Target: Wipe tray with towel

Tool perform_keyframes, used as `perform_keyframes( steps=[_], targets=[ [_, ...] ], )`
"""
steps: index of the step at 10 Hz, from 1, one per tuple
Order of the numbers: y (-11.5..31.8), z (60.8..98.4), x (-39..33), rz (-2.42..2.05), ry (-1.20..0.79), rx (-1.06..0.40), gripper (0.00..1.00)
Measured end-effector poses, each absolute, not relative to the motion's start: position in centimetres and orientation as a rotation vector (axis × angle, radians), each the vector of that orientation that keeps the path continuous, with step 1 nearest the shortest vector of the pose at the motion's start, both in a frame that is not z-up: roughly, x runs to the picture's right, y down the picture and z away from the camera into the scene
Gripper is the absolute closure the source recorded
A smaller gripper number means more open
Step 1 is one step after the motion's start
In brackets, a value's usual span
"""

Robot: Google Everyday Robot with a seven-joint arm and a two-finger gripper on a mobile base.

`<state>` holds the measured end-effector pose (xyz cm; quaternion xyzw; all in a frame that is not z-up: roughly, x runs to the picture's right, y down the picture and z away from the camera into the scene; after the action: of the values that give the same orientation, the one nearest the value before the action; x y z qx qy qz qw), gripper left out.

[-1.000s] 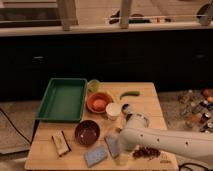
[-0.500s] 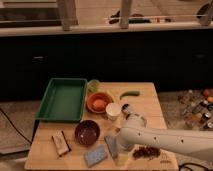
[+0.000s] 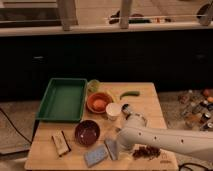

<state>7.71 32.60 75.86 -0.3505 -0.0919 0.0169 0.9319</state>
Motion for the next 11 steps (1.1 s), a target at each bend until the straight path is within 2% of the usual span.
perform_keyframes(
  steps=[1,2,4,11],
  targets=[
    [32.5,75.8,7.7,0.032,-0.188,-0.717,0.74],
    [32.3,75.7,7.7,0.028,-0.187,-0.715,0.86],
    [32.0,75.3,7.7,0.020,-0.184,-0.715,0.99],
    [29.3,72.7,7.8,-0.012,-0.187,-0.685,1.00]
  ],
)
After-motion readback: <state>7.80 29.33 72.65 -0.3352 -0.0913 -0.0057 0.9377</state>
